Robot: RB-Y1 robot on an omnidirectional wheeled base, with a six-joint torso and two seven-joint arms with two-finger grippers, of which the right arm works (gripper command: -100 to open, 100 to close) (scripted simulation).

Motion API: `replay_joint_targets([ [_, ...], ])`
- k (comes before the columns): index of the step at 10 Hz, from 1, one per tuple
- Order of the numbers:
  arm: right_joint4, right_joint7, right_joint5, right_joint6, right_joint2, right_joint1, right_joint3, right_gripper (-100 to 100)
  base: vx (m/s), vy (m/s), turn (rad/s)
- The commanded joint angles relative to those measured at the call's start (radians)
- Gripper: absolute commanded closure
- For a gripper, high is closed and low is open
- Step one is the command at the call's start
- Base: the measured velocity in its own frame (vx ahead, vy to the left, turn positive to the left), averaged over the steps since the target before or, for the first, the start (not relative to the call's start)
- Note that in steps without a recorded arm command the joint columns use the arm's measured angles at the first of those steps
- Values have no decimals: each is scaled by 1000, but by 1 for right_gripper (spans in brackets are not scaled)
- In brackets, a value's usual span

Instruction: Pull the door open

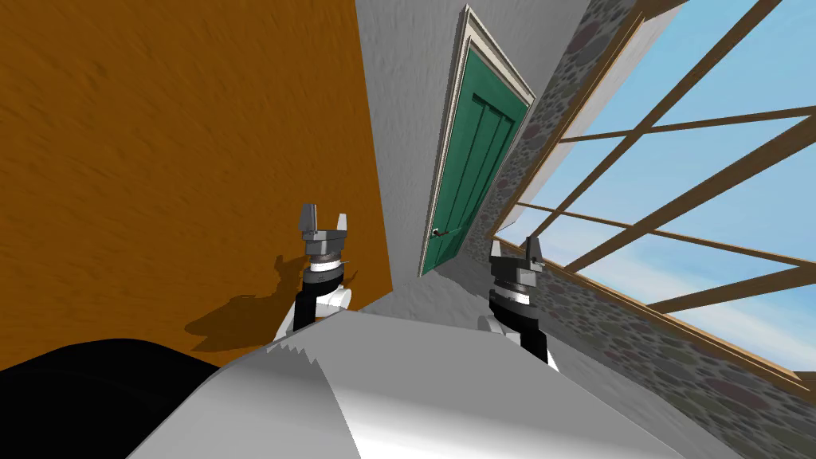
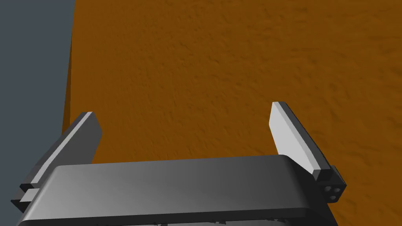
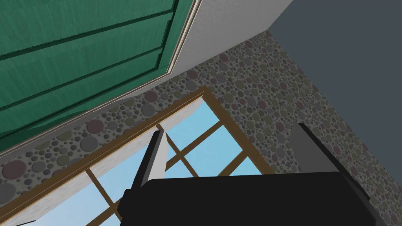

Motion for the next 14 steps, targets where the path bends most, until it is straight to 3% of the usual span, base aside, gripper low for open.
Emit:
replay_joint_targets([
  [1, 30, -4, -1, -7, -8, -8, 2, -100, 34, -21, 90],
  [7, 198, -29, -4, -50, -52, -57, 13, -100, 51, -66, 142],
  [8, 210, -29, -4, -50, -52, -57, 13, -100, 47, -52, 62],
  [10, 287, -41, -5, -71, -73, -80, 18, -100, 43, -66, 136],
  [13, 343, -48, -6, -82, -84, -92, 21, -100, 36, -53, 89],
  [14, 387, -54, -7, -94, -96, -105, 23, -100, 44, -46, 125],
])
